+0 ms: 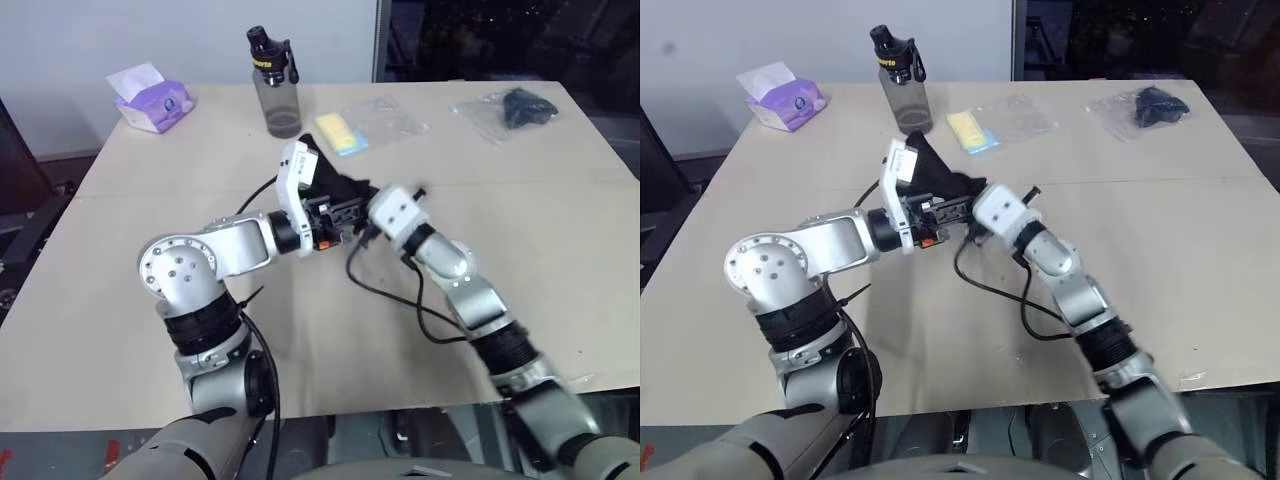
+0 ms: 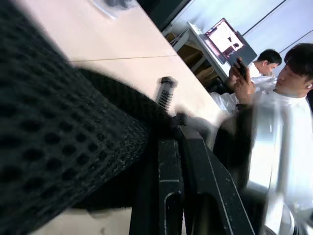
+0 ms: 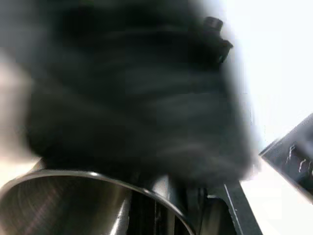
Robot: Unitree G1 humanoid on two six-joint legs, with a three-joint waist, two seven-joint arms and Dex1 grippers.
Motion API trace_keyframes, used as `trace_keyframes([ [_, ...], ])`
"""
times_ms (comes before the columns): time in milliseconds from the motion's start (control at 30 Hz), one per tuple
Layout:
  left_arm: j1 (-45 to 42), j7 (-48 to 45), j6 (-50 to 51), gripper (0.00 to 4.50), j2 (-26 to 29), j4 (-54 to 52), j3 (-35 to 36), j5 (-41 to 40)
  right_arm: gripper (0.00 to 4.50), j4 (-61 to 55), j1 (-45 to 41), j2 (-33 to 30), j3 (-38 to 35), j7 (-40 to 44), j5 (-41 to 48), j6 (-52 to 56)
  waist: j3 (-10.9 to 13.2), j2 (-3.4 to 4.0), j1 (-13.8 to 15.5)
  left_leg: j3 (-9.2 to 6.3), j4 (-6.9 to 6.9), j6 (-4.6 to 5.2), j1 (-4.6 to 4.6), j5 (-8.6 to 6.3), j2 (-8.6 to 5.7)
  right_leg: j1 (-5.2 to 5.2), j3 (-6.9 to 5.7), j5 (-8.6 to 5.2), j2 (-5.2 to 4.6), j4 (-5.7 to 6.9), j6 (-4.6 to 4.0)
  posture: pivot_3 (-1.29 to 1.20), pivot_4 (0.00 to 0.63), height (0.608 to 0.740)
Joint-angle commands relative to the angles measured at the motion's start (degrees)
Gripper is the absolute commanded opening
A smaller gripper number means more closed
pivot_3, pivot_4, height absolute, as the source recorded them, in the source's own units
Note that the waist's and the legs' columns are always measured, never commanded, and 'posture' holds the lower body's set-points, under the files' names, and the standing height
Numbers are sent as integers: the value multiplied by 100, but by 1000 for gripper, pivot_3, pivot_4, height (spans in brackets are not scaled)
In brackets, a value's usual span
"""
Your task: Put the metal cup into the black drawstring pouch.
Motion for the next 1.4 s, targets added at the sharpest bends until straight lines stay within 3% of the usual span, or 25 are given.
trace_keyframes([
  [33,66,-324,41,0,-40,-412,-63,-615,30,-104,-22,550,-1126,-378,1224,889,1,1,15,-23,-1,1,-2,-1,-1,0,-5,0,-1,0,-1,0,150,740],
  [200,201,-329,-75,0,120,-395,-45,-729,30,-366,-81,1027,-2081,-408,2770,1701,2,3,43,-34,0,1,-4,0,-10,3,-13,0,-9,-2,-2,0,150,740],
  [400,327,-296,-219,0,261,-335,-30,-894,30,-633,-147,1515,-3179,-1034,5345,2767,4,6,26,-40,-8,2,-4,0,-10,2,-20,0,-7,-3,-2,0,150,740],
  [533,384,-223,-364,0,272,-347,-61,-1114,30,-633,-144,1348,-3114,-1348,5880,3040,4,8,-7,-41,-14,2,-3,0,-9,1,-23,-1,-4,-3,-3,0,150,740],
  [600,393,-184,-449,0,299,-319,-101,-1175,30,-682,-117,1073,-2682,-1227,5349,2963,5,8,-19,-38,-17,3,-2,0,-8,0,-21,-1,-2,-3,-3,0,150,740],
  [767,337,-19,-702,0,285,-163,-79,-1363,30,-505,-168,-465,-428,-307,2012,1332,6,10,-9,-13,-18,3,-5,0,-11,-1,-24,-2,0,-11,0,0,150,740],
  [867,268,101,-814,0,270,-52,-76,-1527,30,-92,-364,-1224,502,-170,373,225,6,9,-15,0,-17,2,-6,0,-16,1,-18,-3,-5,-23,4,0,150,740],
  [1000,286,310,-949,0,260,-77,-167,-1827,30,375,-786,-1779,972,-610,-1282,-408,7,6,-16,8,-21,-2,-5,2,-12,-1,-8,-1,-4,-25,2,0,150,740],
  [1133,347,530,-1119,0,264,-109,-287,-2116,30,370,-883,-1592,656,-897,-1533,-317,6,2,7,7,-26,-26,-7,16,-11,-5,-7,-1,-5,-27,0,0,150,740],
  [1267,479,661,-1307,0,281,-138,-513,-2250,30,45,-572,401,-1202,-951,1654,826,5,-1,2,-10,-32,-26,-6,16,1,-4,-5,1,0,-32,-1,0,150,740],
  [1400,640,650,-1506,0,437,-174,-773,-2324,30,-221,-602,1068,-2094,-1005,3189,1630,8,4,56,-39,-34,-5,-12,4,6,-2,-20,1,-9,-33,-3,0,150,740],
])
